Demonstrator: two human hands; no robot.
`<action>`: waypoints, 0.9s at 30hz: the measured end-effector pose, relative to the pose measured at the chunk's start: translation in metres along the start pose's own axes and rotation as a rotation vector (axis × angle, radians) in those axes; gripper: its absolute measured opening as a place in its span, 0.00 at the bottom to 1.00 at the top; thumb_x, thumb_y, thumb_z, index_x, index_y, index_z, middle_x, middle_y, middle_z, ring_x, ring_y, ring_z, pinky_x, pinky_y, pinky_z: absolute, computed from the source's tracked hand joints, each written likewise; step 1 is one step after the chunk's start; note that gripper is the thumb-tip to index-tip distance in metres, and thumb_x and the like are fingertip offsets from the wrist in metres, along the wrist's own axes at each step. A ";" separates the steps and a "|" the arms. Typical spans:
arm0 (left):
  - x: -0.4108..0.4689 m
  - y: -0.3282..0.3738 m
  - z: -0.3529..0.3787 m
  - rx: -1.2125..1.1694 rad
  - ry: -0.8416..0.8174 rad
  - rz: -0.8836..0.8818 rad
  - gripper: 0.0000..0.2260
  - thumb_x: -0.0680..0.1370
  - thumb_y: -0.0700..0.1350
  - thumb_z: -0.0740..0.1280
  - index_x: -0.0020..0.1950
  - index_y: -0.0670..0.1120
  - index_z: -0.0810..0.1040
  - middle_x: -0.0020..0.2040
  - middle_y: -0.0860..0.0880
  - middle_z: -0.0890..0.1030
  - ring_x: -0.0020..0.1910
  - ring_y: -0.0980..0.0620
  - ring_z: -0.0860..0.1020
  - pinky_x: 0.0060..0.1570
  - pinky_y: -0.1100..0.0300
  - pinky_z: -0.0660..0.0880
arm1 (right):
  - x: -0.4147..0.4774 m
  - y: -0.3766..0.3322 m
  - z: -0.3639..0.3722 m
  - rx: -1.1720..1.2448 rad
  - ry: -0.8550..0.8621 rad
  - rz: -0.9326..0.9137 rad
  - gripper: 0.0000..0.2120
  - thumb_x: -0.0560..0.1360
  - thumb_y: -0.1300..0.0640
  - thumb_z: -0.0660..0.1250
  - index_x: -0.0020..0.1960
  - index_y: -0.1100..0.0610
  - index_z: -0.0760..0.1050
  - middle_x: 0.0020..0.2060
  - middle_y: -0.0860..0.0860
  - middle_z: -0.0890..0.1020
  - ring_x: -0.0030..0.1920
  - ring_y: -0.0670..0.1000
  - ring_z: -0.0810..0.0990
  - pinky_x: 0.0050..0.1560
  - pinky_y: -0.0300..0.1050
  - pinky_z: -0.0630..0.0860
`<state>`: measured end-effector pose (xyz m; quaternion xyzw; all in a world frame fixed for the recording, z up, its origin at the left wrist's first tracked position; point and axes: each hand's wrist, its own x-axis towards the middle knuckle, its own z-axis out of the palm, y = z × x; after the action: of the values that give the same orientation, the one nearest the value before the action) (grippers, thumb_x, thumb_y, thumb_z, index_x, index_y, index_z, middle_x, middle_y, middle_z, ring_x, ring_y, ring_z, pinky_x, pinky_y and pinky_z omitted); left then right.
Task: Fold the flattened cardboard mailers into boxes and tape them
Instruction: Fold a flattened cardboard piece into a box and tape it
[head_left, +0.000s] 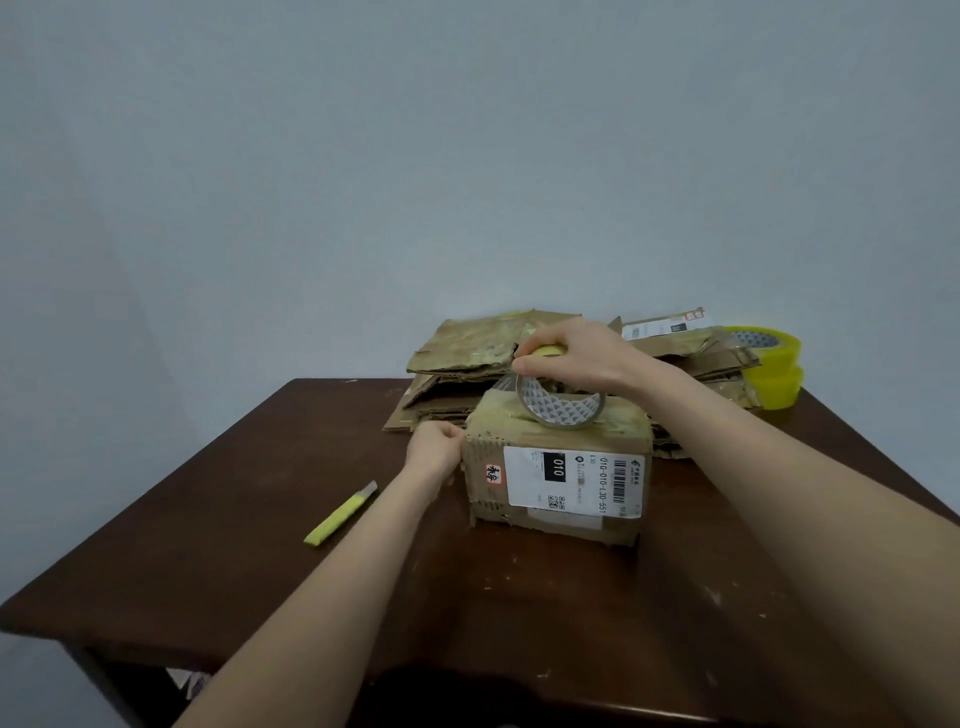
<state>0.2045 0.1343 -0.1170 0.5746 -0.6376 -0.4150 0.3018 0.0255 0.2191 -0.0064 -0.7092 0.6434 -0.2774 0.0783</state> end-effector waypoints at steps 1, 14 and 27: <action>-0.001 -0.001 -0.001 0.069 -0.022 -0.001 0.09 0.79 0.41 0.61 0.45 0.42 0.80 0.33 0.46 0.78 0.25 0.50 0.69 0.23 0.64 0.64 | 0.000 0.001 0.001 -0.022 0.007 -0.003 0.14 0.75 0.41 0.66 0.55 0.46 0.81 0.60 0.48 0.79 0.61 0.51 0.75 0.62 0.52 0.72; -0.054 0.047 0.007 0.712 -0.137 0.687 0.38 0.70 0.66 0.67 0.73 0.49 0.60 0.66 0.48 0.71 0.64 0.50 0.71 0.57 0.55 0.70 | -0.033 0.027 0.003 0.488 0.166 0.218 0.26 0.69 0.52 0.77 0.63 0.55 0.71 0.52 0.51 0.78 0.51 0.50 0.79 0.45 0.41 0.75; -0.055 0.046 0.021 0.912 -0.215 0.759 0.34 0.77 0.63 0.60 0.78 0.52 0.52 0.79 0.50 0.52 0.76 0.51 0.55 0.70 0.54 0.60 | -0.063 0.036 -0.050 0.118 0.184 0.192 0.15 0.67 0.45 0.76 0.50 0.52 0.84 0.47 0.46 0.83 0.51 0.47 0.78 0.48 0.40 0.71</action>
<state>0.1731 0.1922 -0.0819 0.3331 -0.9388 -0.0189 0.0859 -0.0319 0.2861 -0.0004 -0.6100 0.6955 -0.3697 0.0867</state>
